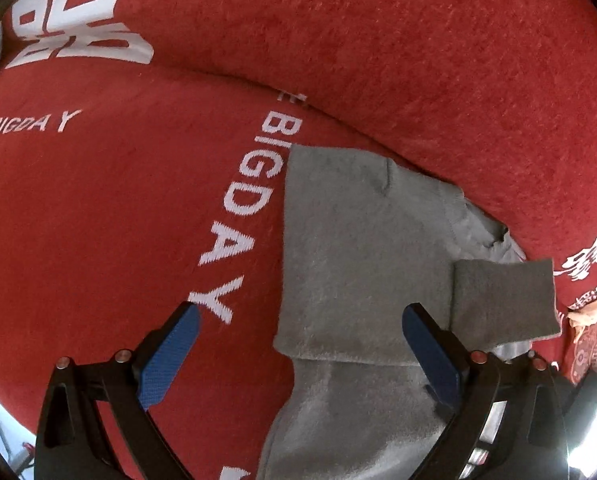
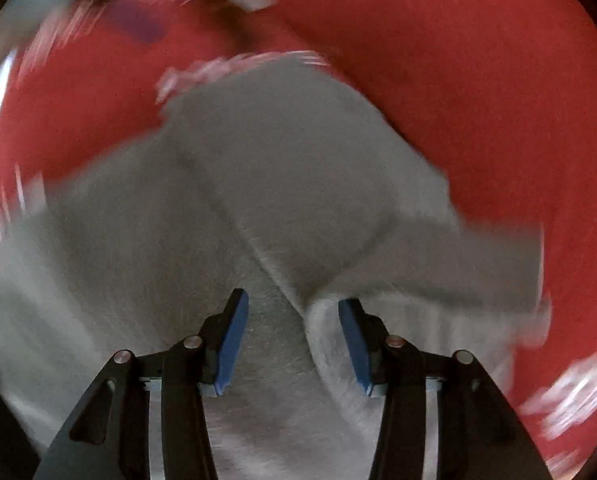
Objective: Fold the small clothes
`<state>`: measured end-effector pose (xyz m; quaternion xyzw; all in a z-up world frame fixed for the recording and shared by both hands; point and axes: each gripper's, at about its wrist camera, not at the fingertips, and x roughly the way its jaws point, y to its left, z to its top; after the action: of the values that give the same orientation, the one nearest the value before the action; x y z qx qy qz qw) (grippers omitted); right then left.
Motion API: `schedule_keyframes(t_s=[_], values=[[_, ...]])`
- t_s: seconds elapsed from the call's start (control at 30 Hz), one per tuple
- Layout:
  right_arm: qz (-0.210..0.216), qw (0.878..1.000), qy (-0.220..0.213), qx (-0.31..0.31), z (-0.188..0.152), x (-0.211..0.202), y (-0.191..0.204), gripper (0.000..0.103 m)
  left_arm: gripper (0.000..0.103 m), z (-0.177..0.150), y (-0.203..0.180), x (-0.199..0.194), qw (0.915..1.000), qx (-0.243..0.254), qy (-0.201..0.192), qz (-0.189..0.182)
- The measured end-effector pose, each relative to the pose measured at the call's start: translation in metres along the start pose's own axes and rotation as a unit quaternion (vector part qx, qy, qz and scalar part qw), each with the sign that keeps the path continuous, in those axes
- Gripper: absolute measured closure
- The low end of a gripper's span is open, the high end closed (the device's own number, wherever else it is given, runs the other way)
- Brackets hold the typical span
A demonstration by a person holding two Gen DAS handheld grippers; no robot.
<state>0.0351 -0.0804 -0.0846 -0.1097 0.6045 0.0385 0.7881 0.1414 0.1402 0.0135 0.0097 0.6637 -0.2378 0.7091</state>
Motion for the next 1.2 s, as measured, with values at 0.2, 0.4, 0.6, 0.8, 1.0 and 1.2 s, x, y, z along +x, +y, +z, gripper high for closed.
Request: schedule_keyframes(t_s=[0.2, 0.4, 0.6, 0.8, 1.0, 1.2], values=[[0.235, 0.849, -0.054, 0.47, -0.062, 0.013, -0.144, 0.074, 0.002, -0.01, -0.001, -0.002, 0.9999, 0.007, 0.006, -0.009], [0.234, 0.908, -0.069, 0.34, -0.01, 0.001, -0.114, 0.084, 0.002, -0.011, 0.006, -0.005, 0.9999, -0.006, 0.004, -0.014], [0.208, 0.95, -0.014, 0.233, -0.009, 0.008, -0.061, 0.071, 0.002, -0.008, 0.013, -0.009, 0.9998, -0.014, 0.005, -0.013], [0.194, 0.903, -0.003, 0.384, -0.1, -0.009, -0.121, 0.062, 0.002, -0.013, -0.026, 0.011, 0.998, 0.026, 0.032, -0.048], [0.197, 0.77, -0.011, 0.607, -0.235, -0.019, -0.191, 0.062, 0.002, -0.021, -0.067, 0.046, 0.9947, 0.055, 0.071, -0.05], [0.199, 0.65, -0.066, 0.73, -0.294, -0.005, -0.225, 0.065, 0.002, -0.024, -0.085, 0.056, 0.9957, 0.061, 0.066, -0.023]])
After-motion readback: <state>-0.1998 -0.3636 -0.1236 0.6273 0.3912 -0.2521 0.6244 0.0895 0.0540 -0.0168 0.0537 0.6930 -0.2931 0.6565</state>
